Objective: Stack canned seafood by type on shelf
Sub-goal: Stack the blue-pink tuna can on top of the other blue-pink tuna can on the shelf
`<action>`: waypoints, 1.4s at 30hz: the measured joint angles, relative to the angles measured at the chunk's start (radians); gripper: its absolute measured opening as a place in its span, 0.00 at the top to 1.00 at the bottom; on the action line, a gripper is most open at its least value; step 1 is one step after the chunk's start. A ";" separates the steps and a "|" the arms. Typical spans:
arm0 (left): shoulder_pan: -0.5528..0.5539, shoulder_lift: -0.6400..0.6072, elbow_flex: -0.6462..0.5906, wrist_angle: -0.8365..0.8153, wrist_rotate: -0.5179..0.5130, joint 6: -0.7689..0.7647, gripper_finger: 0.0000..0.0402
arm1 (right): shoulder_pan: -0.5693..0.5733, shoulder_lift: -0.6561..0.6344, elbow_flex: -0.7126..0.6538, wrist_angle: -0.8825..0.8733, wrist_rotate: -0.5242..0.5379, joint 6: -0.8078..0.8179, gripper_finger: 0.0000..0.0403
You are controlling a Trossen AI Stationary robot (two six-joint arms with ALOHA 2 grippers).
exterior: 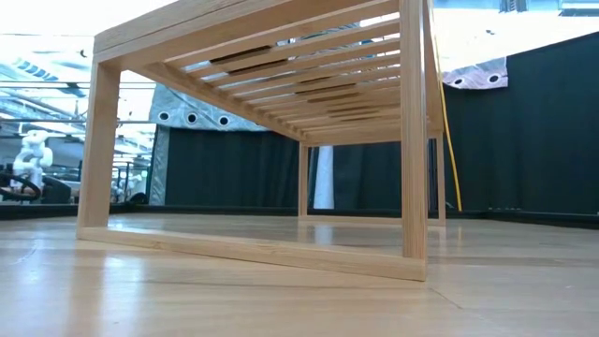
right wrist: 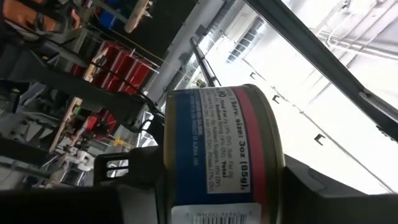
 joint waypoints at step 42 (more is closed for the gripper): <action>-0.221 -0.217 -0.550 -0.214 -0.935 0.556 0.29 | 0.141 -0.292 -0.002 0.358 0.269 -0.116 0.55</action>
